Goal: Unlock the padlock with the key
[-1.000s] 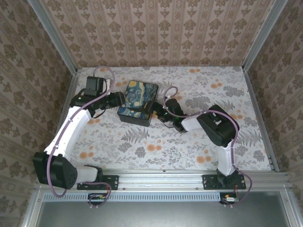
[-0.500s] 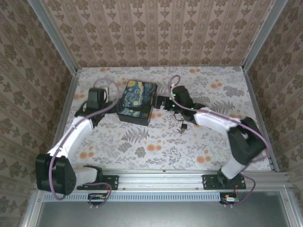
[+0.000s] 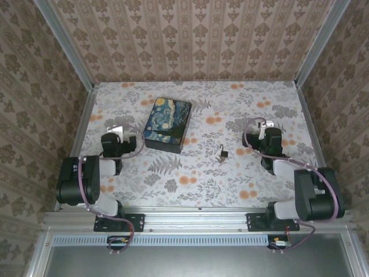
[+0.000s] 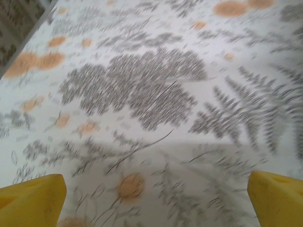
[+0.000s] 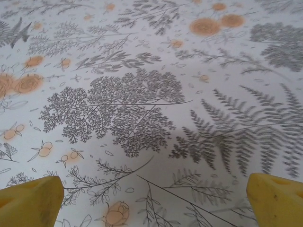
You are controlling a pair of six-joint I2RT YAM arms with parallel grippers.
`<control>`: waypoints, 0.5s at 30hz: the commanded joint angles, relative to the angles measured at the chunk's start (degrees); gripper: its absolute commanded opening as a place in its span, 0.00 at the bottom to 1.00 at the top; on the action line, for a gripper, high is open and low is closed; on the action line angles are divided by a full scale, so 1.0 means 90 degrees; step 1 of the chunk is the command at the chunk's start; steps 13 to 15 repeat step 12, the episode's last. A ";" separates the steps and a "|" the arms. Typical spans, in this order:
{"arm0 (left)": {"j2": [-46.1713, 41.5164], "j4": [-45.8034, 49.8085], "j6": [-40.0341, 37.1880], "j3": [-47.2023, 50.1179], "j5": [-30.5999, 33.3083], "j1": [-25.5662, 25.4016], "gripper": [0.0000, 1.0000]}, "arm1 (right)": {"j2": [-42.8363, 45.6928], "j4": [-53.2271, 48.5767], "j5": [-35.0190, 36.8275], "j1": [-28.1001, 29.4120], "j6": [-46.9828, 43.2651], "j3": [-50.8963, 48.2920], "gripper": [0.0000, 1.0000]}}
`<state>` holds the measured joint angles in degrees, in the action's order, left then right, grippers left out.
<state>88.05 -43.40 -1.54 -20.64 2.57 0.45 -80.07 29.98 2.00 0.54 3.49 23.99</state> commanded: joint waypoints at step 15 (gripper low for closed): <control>0.0020 -0.0657 -0.0207 -0.0284 -0.0525 -0.0082 1.00 | -0.0844 0.2084 -0.0221 -0.0089 -0.0153 -0.0058 1.00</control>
